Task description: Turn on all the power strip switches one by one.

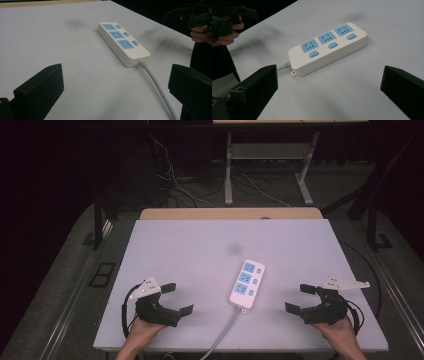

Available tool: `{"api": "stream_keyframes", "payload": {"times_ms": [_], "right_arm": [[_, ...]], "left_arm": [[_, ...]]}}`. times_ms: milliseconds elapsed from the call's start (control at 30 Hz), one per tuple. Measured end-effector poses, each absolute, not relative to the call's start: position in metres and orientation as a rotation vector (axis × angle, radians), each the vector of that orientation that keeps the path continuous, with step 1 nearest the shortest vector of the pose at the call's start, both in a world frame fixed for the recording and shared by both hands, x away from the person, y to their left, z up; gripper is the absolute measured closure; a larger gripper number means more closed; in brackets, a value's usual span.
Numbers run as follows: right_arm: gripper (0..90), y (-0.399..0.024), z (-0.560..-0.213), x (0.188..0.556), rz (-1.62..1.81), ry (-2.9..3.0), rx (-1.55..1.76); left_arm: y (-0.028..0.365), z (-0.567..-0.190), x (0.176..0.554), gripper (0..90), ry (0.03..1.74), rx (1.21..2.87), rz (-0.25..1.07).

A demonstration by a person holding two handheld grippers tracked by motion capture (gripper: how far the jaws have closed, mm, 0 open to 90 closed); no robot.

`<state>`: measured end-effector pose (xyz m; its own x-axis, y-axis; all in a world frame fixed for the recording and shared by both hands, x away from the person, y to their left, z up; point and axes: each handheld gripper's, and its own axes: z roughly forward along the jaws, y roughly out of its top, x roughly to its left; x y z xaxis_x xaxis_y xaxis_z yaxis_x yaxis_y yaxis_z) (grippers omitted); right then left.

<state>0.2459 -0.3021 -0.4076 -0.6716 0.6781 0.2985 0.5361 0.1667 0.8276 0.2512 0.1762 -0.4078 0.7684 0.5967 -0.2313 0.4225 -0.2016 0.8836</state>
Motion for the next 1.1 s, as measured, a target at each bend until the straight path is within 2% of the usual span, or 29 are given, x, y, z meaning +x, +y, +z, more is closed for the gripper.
{"api": "stream_keyframes", "payload": {"times_ms": [1100], "right_arm": [[0.9, -0.288, -0.405, 0.26, 1.384, 2.447, 1.174]], "left_arm": [[0.175, -0.412, 0.25, 0.0, 0.803, 1.856, 0.183]]}}
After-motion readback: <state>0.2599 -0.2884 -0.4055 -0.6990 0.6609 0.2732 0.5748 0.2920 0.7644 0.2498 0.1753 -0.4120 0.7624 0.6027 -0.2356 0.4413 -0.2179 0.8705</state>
